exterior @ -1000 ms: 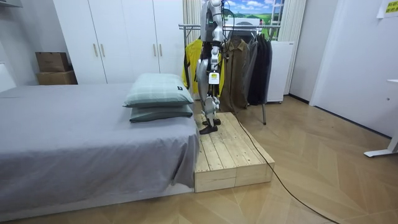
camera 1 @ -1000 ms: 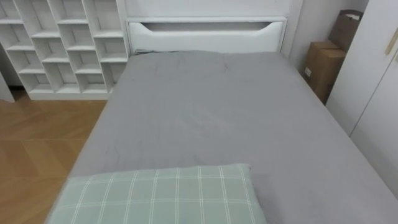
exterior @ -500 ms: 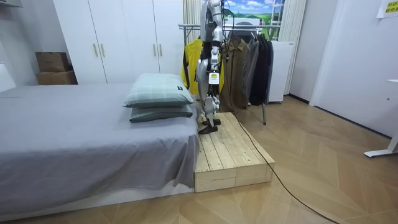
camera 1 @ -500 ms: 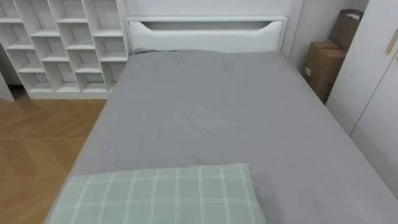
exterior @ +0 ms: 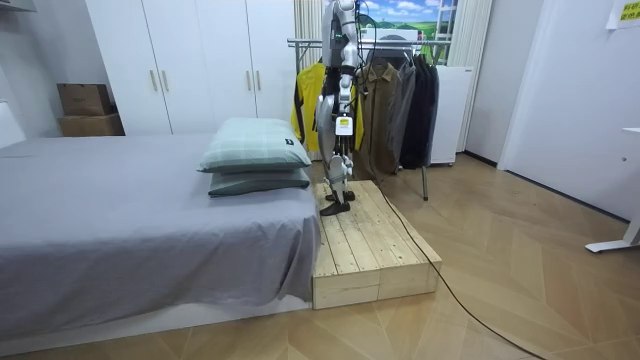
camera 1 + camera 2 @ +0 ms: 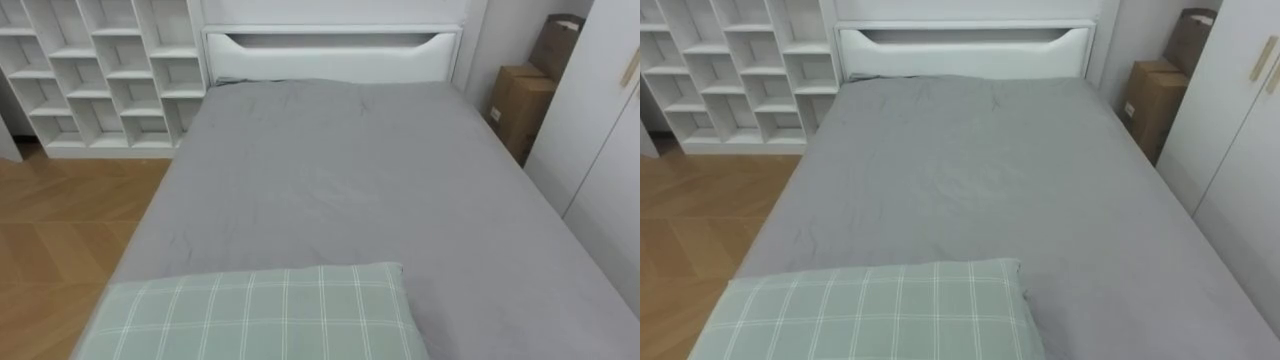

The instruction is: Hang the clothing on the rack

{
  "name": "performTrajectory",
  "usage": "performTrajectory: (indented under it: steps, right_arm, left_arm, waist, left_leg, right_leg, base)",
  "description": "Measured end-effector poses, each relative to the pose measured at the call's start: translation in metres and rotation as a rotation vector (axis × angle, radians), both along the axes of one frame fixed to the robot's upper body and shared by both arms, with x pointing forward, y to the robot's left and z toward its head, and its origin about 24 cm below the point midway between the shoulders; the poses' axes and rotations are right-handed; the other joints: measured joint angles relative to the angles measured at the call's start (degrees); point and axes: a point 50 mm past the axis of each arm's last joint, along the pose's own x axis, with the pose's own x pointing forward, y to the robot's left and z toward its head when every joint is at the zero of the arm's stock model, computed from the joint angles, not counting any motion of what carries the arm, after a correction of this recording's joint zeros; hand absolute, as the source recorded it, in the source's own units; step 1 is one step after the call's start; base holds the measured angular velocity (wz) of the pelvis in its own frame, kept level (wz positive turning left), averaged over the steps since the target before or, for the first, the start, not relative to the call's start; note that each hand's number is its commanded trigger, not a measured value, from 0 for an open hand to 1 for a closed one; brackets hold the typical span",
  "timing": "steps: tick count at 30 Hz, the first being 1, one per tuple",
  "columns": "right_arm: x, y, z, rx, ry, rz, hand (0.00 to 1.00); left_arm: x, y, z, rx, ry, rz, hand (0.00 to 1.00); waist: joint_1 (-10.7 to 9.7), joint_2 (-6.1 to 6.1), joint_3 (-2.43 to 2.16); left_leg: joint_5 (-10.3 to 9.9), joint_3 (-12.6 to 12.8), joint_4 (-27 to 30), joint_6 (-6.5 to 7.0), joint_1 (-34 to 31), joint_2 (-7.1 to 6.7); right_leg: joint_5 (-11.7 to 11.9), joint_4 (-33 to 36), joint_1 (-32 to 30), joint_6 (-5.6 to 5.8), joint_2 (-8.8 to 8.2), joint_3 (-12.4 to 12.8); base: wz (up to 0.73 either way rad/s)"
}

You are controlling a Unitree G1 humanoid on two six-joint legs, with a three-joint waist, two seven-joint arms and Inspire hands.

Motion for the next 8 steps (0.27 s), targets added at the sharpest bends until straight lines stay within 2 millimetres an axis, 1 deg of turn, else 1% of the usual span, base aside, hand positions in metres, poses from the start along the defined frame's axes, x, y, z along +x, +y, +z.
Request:
performTrajectory:
  steps: [8]
  right_arm:
    - [0.0, -0.0001, 0.0, -0.003, 0.001, 0.0, 0.0]
  left_arm:
    - [-0.0001, 0.0, 0.0, 0.0, 0.001, 0.0, 0.0]
  waist:
    - [0.01, 0.02, 0.01]
  left_leg:
    - [0.0, -0.02, 0.0, 0.0, 0.0, -0.01]
  right_leg:
    - [0.0, -0.03, 0.0, 0.0, 0.0, 0.0]
  base:
    - [0.0]
